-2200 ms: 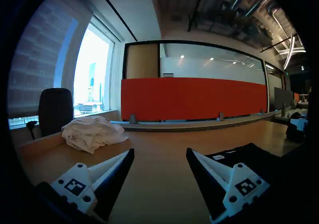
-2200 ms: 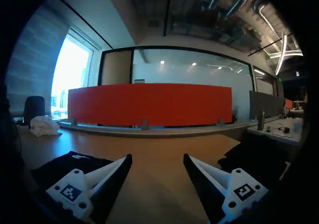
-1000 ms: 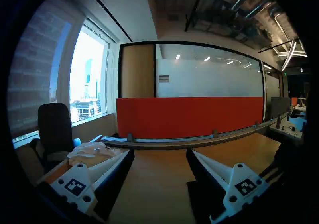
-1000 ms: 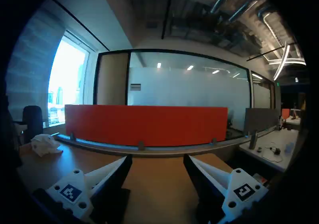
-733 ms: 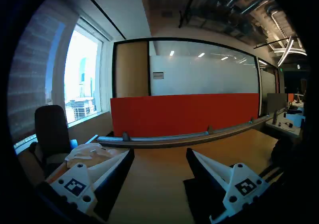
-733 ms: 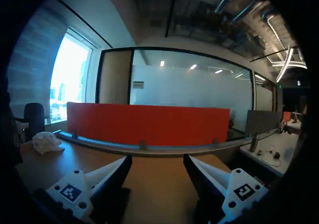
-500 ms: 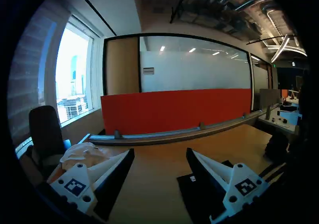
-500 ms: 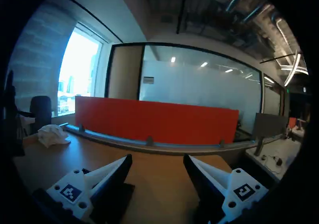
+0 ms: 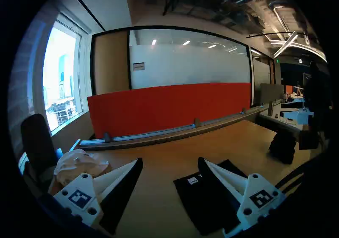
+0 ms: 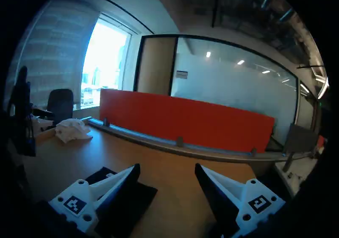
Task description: Fold towel
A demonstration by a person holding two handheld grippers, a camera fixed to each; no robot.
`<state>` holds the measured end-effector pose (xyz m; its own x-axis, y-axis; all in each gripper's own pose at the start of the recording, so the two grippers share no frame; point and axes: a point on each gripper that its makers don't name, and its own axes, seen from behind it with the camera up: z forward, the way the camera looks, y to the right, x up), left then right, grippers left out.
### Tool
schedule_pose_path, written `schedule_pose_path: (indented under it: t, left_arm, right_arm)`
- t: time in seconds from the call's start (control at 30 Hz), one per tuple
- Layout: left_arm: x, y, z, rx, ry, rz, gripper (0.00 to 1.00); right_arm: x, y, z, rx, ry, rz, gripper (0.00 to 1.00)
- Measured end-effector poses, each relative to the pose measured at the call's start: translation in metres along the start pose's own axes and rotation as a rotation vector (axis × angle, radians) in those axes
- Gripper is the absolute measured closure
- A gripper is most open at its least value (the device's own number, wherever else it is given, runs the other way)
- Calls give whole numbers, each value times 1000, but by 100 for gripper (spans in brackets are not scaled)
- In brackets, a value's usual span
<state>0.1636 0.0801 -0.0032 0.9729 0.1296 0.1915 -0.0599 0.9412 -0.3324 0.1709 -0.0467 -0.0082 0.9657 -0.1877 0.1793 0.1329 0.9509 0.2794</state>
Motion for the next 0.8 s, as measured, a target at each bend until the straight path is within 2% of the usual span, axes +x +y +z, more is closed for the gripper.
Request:
schedule_pose_path:
  t: [0.17, 0.37, 0.6, 0.8]
  left_arm:
    - [-8, 15, 2, -68, -38, 13, 3]
    - [-21, 25, 4, -130, -90, 40, 3]
    - [-33, 32, 6, -177, -131, 68, 3]
    - [-47, 41, 7, -205, -151, 71, 3]
  right_arm:
    - [-16, -11, 0, 69, -78, -28, 0]
    - [-29, -24, -3, 148, -150, -66, 0]
    - [-38, -34, -3, 203, -196, -106, 0]
    - [-52, -41, -1, 226, -225, -102, 0]
